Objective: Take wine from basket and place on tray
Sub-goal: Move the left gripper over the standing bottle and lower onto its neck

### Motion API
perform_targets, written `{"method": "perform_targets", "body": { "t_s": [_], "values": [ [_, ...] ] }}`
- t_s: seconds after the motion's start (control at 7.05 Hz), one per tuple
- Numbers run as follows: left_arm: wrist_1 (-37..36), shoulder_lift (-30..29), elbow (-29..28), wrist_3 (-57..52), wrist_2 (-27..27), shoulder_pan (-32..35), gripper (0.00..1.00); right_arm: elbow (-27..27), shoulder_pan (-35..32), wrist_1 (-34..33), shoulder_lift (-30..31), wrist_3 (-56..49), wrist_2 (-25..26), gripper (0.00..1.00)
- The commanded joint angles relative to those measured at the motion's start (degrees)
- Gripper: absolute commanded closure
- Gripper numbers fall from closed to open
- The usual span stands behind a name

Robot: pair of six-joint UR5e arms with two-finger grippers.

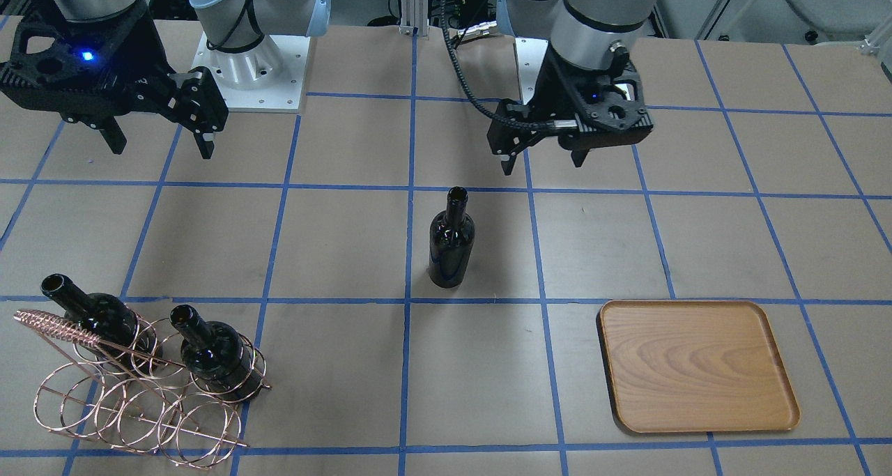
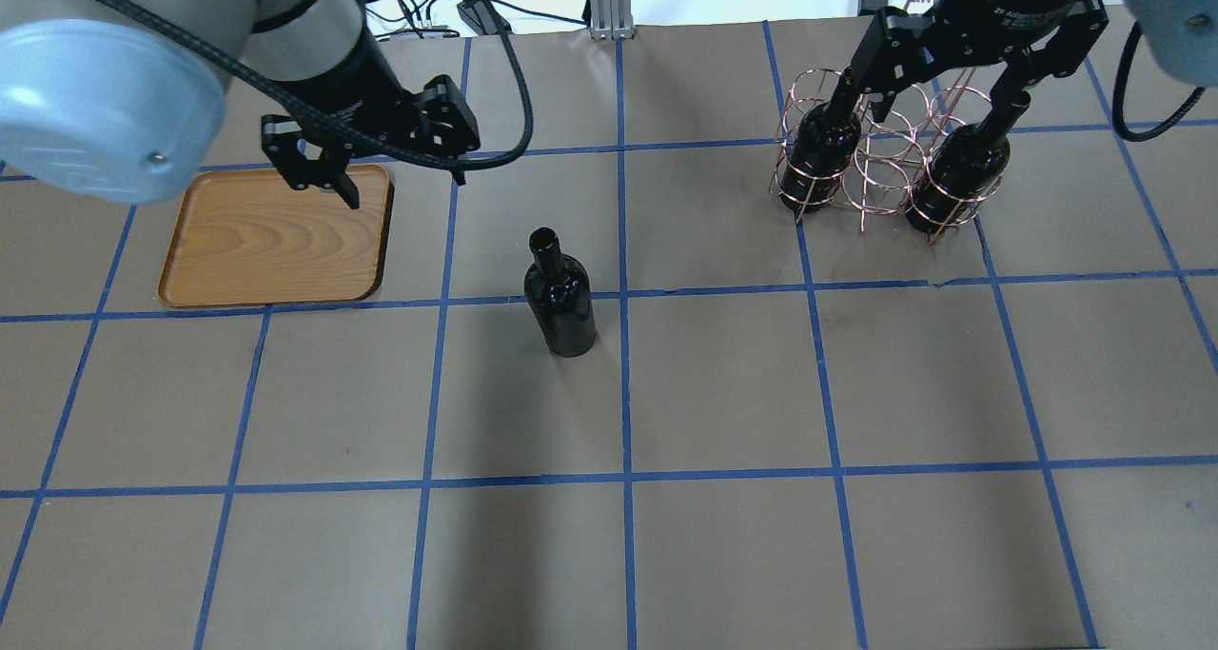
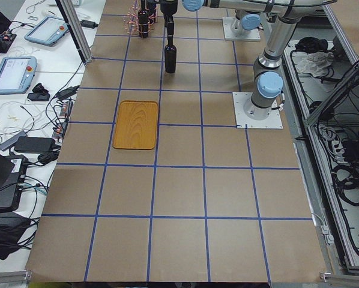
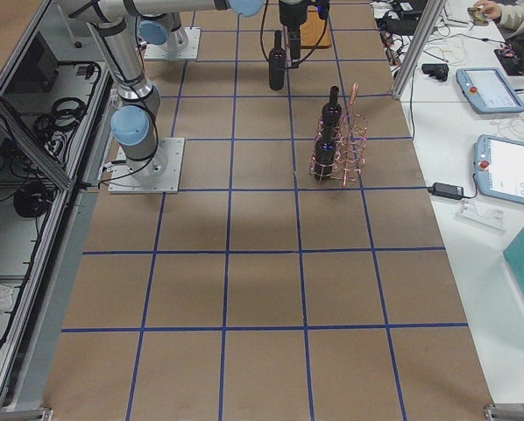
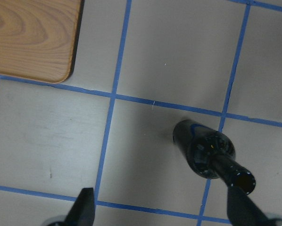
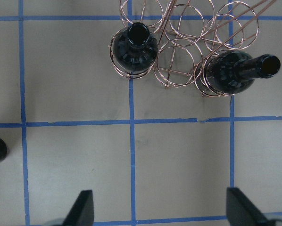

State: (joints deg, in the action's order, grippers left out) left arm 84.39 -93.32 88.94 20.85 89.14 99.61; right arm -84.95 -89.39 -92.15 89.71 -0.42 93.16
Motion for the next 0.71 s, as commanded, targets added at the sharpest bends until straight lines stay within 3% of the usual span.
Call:
{"method": "perform_targets", "body": {
  "t_s": [0.0,0.57],
  "values": [
    [-2.3,-3.3,0.4,3.5,0.2,3.7,0.00,0.0,0.0,0.0,0.0,-0.2,0.0,0.00],
    [-2.5,-7.3,0.5,5.5,0.3,7.6,0.00,-0.1,0.0,0.0,0.0,-0.5,0.0,0.00]
  ]
}}
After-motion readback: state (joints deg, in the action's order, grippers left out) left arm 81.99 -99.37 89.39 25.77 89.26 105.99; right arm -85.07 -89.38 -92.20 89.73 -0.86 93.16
